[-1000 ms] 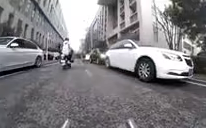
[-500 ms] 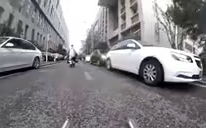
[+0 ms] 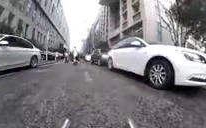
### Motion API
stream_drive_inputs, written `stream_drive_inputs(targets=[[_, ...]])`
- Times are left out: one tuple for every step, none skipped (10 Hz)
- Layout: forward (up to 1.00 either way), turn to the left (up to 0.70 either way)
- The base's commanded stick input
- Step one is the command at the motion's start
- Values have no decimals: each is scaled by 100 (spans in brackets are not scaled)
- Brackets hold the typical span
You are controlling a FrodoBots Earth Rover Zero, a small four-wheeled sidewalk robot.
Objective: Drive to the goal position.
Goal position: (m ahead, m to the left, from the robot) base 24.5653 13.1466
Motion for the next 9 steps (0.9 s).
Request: stream_drive_inputs(targets=[[70,0],[70,0],[70,0],[70,0],[70,0],[70,0],[70,0],[70,0],[70,0]])
